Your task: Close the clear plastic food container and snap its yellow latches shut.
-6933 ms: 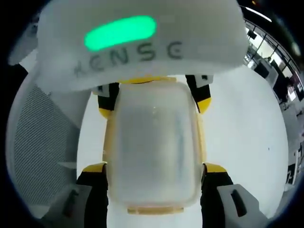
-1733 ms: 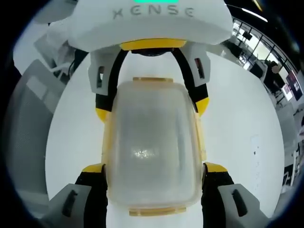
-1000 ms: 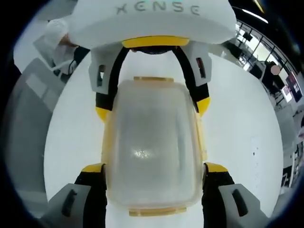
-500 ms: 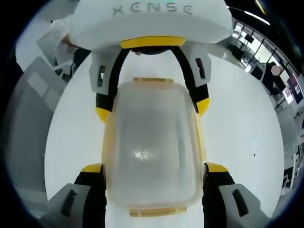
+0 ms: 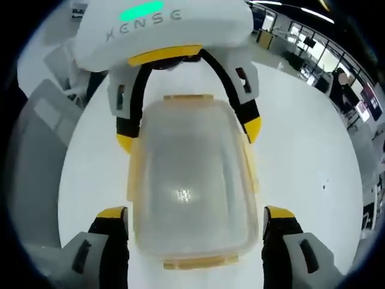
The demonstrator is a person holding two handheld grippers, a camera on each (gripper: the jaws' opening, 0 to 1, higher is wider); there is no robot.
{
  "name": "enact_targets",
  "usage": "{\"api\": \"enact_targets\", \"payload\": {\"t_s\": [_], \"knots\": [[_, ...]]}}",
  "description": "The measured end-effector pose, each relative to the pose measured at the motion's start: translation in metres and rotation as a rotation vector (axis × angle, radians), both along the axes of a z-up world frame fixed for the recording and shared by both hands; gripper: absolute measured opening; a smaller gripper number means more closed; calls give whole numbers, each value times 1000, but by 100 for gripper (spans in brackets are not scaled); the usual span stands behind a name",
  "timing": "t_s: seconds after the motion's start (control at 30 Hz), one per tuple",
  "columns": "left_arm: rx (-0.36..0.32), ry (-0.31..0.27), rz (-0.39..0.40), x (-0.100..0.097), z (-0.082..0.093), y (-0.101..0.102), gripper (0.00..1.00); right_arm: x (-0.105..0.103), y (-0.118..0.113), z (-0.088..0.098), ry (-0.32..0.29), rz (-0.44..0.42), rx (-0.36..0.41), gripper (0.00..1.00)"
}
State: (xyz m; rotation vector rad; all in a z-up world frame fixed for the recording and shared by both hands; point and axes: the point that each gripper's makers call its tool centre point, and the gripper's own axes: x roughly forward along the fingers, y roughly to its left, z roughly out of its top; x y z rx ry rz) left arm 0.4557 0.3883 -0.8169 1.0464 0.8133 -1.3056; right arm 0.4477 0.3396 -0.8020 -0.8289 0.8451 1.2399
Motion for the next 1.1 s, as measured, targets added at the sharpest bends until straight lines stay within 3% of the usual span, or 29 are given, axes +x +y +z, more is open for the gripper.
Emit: {"api": "enact_targets", "payload": {"t_s": [0.4, 0.83, 1.1], "knots": [[-38, -19, 12, 5, 8, 0, 99, -1, 1, 2, -23, 8, 13, 93], [-122, -29, 78, 1, 15, -1, 99, 1, -3, 16, -50, -77, 124, 92], [-218, -40, 152, 0, 22, -2, 99, -1, 1, 22, -63, -156, 218, 91]]}}
